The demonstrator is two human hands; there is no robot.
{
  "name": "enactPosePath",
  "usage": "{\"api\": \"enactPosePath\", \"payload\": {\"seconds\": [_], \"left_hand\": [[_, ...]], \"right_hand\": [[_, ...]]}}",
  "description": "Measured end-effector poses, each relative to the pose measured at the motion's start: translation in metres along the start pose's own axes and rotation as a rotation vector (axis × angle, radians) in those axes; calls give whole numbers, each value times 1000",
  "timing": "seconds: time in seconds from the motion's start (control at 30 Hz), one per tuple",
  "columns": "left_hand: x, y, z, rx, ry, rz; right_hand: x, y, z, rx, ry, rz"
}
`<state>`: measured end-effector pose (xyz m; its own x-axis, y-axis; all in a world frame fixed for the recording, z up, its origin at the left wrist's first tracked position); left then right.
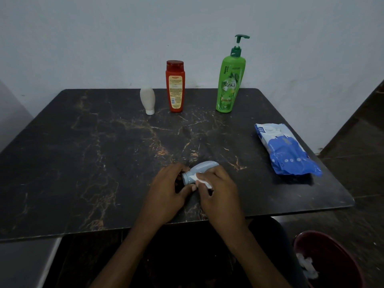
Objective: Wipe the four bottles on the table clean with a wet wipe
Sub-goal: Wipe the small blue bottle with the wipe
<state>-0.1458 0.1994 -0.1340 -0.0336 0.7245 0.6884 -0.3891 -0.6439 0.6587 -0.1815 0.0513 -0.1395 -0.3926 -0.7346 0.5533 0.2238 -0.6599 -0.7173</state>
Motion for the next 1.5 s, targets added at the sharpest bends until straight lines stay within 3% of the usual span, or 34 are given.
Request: {"api": "enactPosePath", "payload": {"seconds": [0.43, 0.53, 0.7, 0.97, 1.1, 1.27, 1.5], "left_hand": [[7, 6, -3, -22, 1, -9], [7, 8, -3, -68, 9, 25], [6, 8, -3, -81, 21, 24], [9, 9, -5, -108, 28, 15], [8, 9, -4, -101, 24, 27], [7, 9, -4, -98, 25, 14], [8, 6, -4, -105, 35, 6]], "right_hand": [[40, 23, 33, -258, 46, -73], [29, 6, 28, -214, 71, -81], [3, -29, 4, 99, -55, -121], [35, 20, 34, -181, 50, -61], [25, 2, 27, -176, 8, -112], [0, -24, 13, 101, -137, -240], [27, 12, 34, -114, -8, -213]]}}
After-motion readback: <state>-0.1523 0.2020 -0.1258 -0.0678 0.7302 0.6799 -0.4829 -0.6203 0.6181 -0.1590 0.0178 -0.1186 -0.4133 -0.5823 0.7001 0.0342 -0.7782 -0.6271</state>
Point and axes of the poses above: each hand's wrist, its own z-axis towards the middle knuckle, its own x-axis out of the back of the hand, y = z × x, the point moved 1 cm from there along z, towards the middle knuckle, and after that the axes turned 1 degree about z, right-handed, at the moved point
